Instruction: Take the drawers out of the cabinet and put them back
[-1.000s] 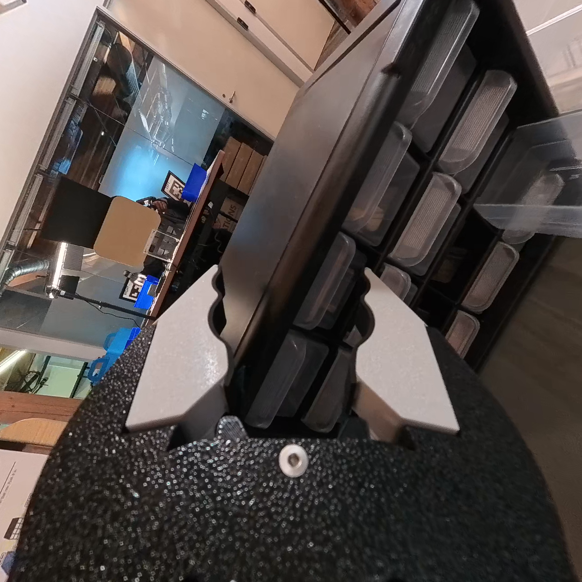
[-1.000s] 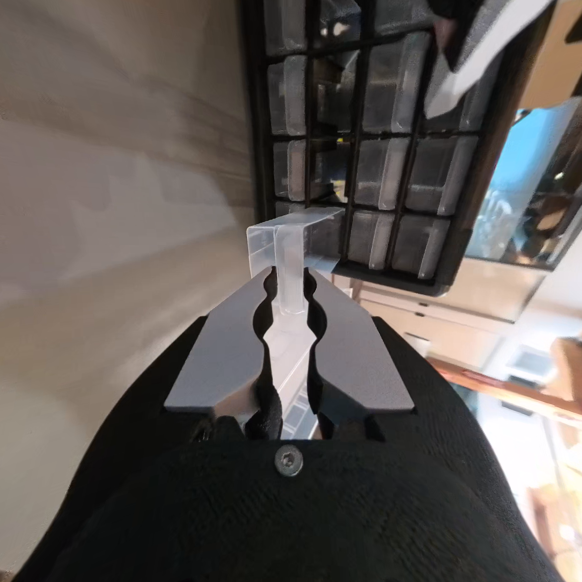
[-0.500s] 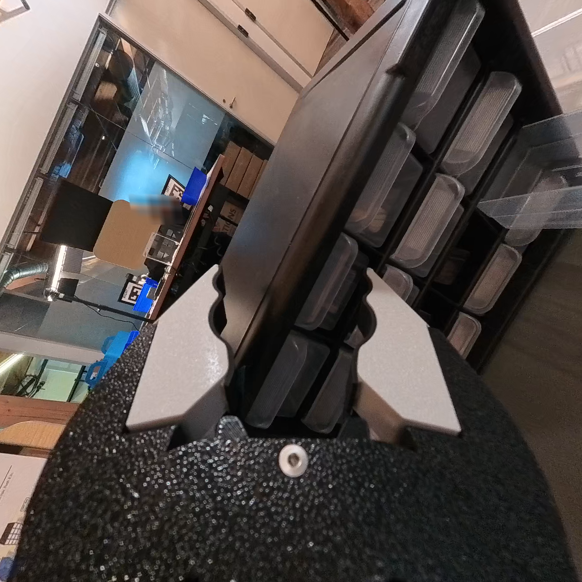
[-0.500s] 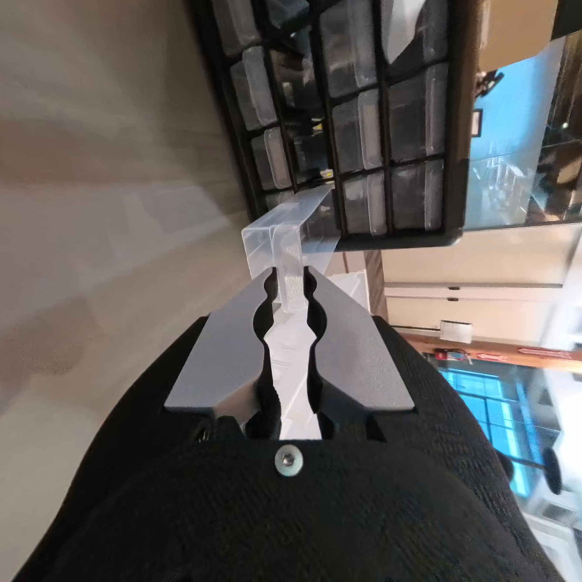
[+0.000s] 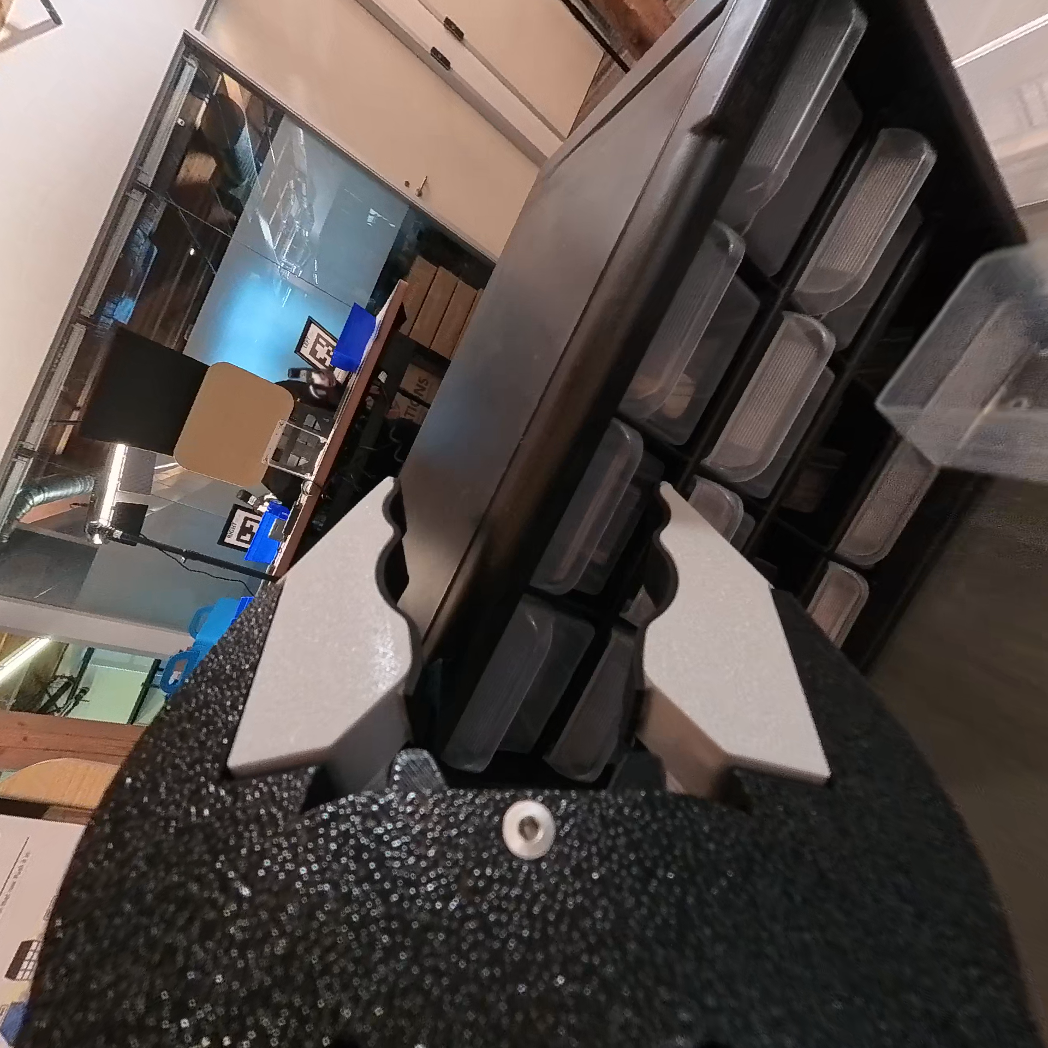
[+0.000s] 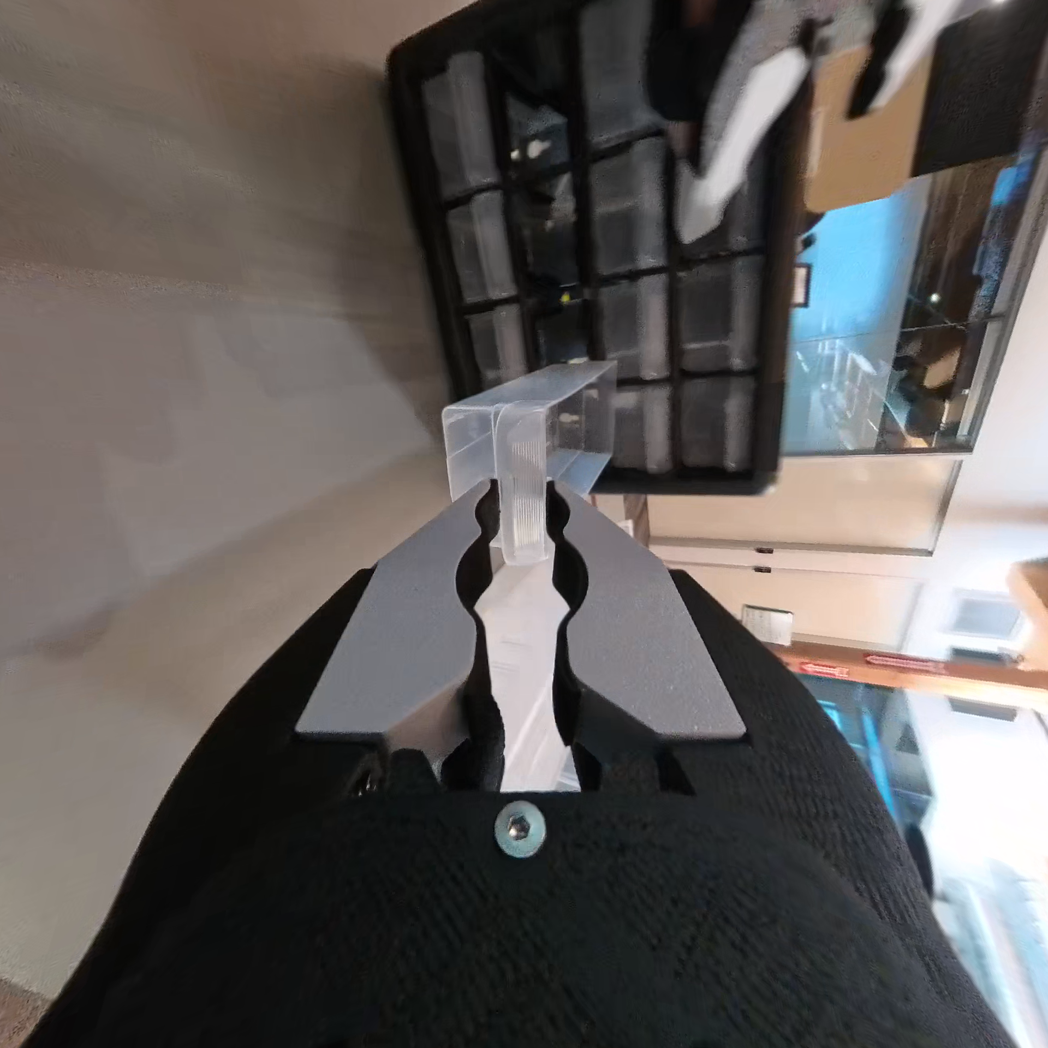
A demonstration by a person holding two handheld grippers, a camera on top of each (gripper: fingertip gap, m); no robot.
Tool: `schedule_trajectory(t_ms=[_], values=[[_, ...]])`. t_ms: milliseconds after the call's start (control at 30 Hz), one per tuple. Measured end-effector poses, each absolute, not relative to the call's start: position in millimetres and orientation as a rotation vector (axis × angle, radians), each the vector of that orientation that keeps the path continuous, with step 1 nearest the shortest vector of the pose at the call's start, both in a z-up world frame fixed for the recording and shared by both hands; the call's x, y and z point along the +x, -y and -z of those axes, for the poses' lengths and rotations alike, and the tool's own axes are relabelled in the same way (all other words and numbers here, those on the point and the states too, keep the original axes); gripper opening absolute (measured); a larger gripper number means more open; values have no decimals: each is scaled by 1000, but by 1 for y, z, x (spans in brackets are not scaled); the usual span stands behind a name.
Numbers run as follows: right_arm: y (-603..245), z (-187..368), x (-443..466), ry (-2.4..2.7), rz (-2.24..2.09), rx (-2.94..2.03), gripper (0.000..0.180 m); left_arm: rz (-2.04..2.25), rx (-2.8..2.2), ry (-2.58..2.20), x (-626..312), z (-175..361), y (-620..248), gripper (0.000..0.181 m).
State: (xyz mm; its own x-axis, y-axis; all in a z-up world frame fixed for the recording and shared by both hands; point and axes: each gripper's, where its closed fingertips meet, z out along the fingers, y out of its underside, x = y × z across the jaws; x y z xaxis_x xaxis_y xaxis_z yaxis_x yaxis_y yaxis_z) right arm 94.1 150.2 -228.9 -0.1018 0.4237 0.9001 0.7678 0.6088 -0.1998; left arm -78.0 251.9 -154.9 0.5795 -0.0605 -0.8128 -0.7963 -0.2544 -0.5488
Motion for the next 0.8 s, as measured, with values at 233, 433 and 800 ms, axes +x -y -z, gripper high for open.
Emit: schedule_trajectory(t_ms=[233, 433, 800], values=[[-197, 154, 202, 1453, 607, -1378, 15, -827, -1695, -721, -78, 155, -252, 83], [-234, 171, 277, 1158, 402, -2031, 15, -828, -1693, -722, -78, 155, -252, 83], [-266, 211, 296, 1076, 354, -2399, 15, -829, -1691, -744, -78, 156, -251, 81]])
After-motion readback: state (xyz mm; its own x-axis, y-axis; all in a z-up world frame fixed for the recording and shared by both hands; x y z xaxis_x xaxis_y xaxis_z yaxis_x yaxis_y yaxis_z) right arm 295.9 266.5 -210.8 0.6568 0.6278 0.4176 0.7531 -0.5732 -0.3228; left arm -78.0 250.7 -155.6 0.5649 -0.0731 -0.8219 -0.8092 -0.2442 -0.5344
